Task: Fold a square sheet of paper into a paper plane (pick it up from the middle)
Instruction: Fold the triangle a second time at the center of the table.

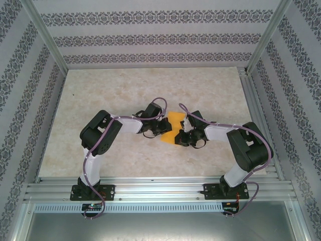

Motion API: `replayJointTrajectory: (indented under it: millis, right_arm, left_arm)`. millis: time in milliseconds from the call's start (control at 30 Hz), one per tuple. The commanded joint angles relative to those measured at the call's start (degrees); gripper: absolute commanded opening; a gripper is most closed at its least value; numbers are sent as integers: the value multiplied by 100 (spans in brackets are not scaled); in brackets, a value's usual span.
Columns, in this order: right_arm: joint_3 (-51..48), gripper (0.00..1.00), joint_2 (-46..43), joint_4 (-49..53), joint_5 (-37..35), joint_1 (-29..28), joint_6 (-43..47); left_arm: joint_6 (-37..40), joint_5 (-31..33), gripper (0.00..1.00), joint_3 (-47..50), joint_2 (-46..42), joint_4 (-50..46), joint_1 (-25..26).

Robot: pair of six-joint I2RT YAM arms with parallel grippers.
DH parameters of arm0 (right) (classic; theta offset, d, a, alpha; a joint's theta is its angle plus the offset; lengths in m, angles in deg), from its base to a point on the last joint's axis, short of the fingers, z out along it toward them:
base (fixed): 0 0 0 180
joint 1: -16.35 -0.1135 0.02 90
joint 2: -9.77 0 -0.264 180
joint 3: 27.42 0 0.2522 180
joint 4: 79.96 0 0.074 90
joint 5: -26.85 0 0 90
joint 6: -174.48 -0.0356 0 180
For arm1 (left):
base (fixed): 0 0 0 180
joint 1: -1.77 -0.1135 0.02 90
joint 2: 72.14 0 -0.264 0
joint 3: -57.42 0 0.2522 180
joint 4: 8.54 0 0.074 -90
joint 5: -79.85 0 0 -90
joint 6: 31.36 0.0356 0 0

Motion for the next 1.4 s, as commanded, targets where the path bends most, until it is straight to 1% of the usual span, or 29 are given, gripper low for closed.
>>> replayJointTrajectory:
  millis: [0,67,233,433,500,733,967,1033,1133,1167,1233,1267,1367]
  right_arm:
    - [-126,0,97,717,-588,32,126]
    - [-85,0,99,757,-577,41,142]
    - [-7,0,107,945,-535,66,251]
    - [-71,1,53,1144,-255,93,387]
    - [-97,2,42,1254,-35,124,512]
    - [-143,4,-107,1667,151,324,813]
    - [18,6,-610,2089,-101,602,893]
    - [130,6,-808,2043,-206,631,826]
    - [284,10,-1061,1836,-257,679,625]
    - [324,14,-1081,1732,-277,678,573]
    - [446,15,-1010,1559,-442,693,481]
    - [530,18,-922,1536,-494,697,467]
    - [839,18,-599,1385,-434,691,368]
  left_arm:
    - [366,465,7,-97,261,-97,-300]
    - [318,430,7,-45,259,35,-367]
    - [475,380,7,-181,309,-140,-471]
    - [491,310,7,-240,410,-196,-471]
    - [488,311,7,-239,440,-208,-471]
    - [459,285,7,-228,479,-204,-471]
    - [441,221,7,-266,461,-203,-471]
    - [437,181,7,-282,418,-203,-470]
    - [431,114,8,-297,329,-196,-471]
    - [424,117,8,-299,291,-193,-471]
    - [394,93,8,-315,231,-169,-469]
    - [376,63,8,-323,218,-136,-462]
    - [238,-51,9,-325,200,2,-462]
